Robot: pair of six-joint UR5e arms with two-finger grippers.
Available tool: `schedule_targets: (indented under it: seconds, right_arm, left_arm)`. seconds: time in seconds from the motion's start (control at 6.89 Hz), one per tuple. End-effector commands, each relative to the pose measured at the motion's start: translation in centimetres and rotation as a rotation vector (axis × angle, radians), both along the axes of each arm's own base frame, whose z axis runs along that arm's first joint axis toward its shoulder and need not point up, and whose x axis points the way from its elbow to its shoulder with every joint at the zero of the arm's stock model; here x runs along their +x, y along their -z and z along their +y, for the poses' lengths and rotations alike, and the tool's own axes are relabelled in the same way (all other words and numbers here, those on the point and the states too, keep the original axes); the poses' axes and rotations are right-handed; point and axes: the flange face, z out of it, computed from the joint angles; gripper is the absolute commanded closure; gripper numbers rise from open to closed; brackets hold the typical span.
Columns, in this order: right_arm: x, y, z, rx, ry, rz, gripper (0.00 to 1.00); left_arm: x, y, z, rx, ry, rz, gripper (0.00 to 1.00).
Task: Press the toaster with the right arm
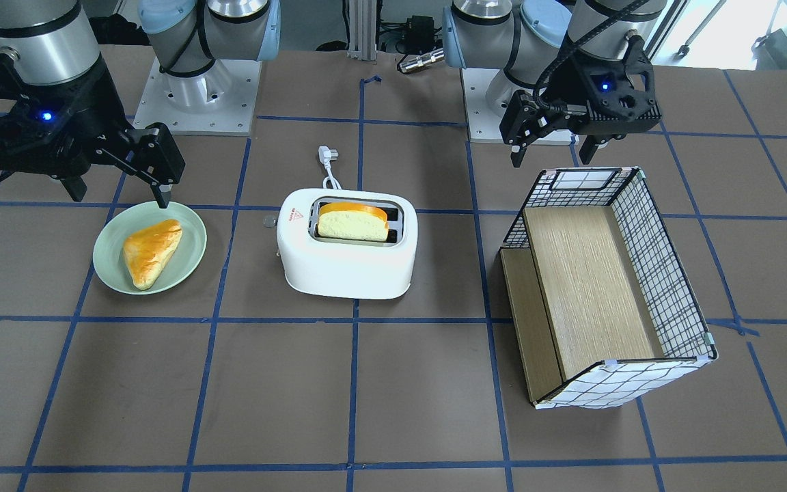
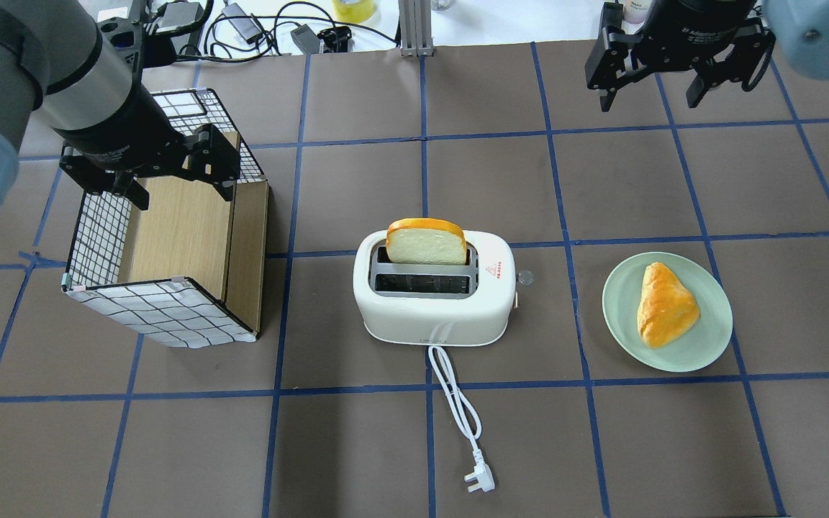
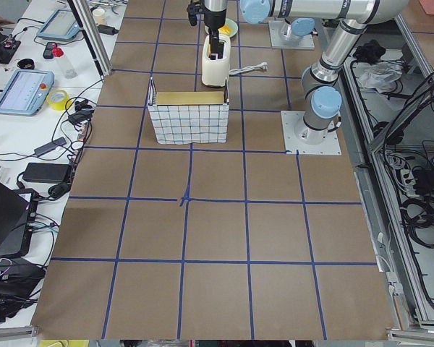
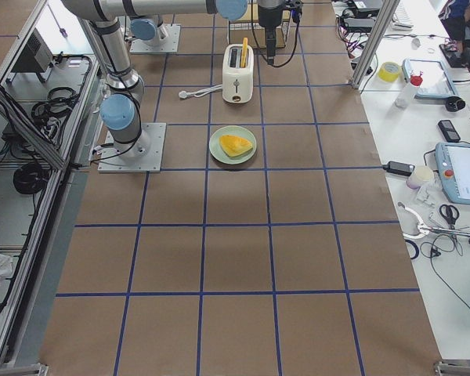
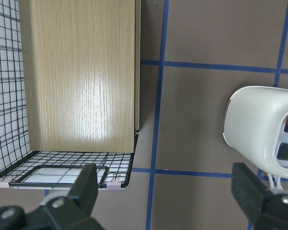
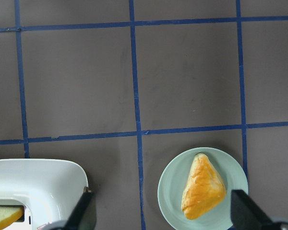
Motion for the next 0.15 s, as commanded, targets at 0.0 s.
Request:
schedule_targets:
  seconds: [0.0]
  right_arm:
    - [0.01, 0.05, -0.01, 0.002, 0.000, -0.001, 0.00]
  left_arm:
    - [0.00, 0.00, 0.00, 0.000, 0.000, -0.001, 0.00]
